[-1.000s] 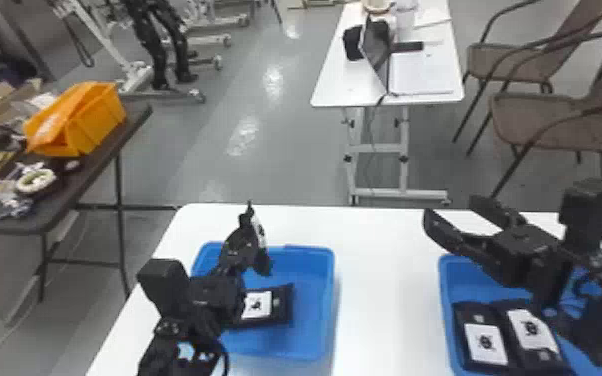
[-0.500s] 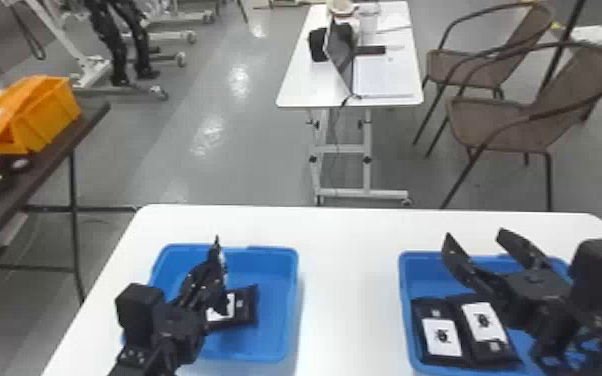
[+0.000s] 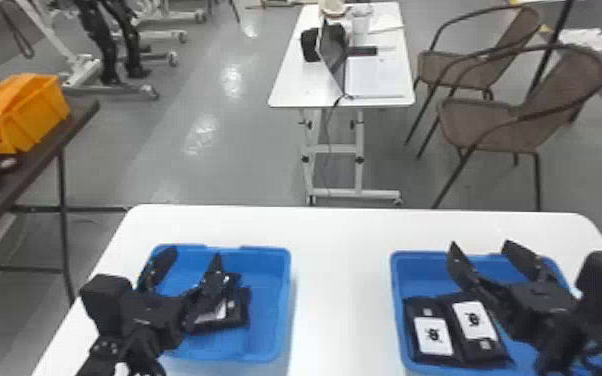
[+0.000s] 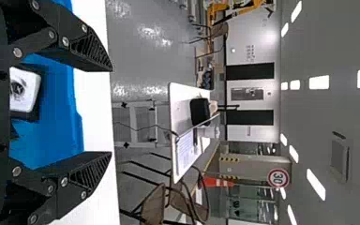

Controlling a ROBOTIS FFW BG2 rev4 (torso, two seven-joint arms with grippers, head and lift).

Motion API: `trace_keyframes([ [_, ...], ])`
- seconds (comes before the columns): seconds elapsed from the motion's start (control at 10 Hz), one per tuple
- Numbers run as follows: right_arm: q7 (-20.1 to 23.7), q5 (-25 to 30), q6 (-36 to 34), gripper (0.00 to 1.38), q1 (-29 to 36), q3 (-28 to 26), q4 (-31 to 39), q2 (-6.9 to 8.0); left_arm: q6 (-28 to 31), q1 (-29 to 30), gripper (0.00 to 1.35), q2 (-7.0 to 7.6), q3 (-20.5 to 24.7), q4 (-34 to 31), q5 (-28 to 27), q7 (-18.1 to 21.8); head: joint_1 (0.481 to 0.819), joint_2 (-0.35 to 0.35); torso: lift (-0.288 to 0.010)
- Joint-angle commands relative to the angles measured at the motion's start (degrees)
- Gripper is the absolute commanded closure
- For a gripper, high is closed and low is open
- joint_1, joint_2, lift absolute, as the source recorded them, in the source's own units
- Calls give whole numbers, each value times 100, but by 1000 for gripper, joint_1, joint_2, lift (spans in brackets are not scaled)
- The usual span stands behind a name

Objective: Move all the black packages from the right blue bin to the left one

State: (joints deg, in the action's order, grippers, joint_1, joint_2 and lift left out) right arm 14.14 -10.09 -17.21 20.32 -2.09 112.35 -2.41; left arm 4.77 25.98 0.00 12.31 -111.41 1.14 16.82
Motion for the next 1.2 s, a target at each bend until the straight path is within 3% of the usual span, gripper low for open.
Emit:
trace_keyframes([
  [0.0, -193, 33, -380, 239, 183, -46, 366, -14, -90, -23, 233, -15, 43, -144, 238, -12, 695, 121, -41],
  [0.2, -316, -37, -705, 263, 394, -222, 384, 65, -117, -40, 239, -15, 43, -215, 545, -56, 695, 108, -41],
  [0.4, -316, 191, -1320, 292, 464, -415, 349, 74, -55, -32, 240, -15, -1, -215, 607, -56, 695, 91, -41],
  [0.6, -246, 358, -1478, 292, 490, -556, 41, 65, -2, -40, 240, -15, -18, -215, 668, -56, 695, 68, -41],
  [1.1, 150, 552, -2120, 298, -265, -618, -644, 57, 59, -76, 240, -15, -71, -215, 686, -56, 695, 39, -41],
])
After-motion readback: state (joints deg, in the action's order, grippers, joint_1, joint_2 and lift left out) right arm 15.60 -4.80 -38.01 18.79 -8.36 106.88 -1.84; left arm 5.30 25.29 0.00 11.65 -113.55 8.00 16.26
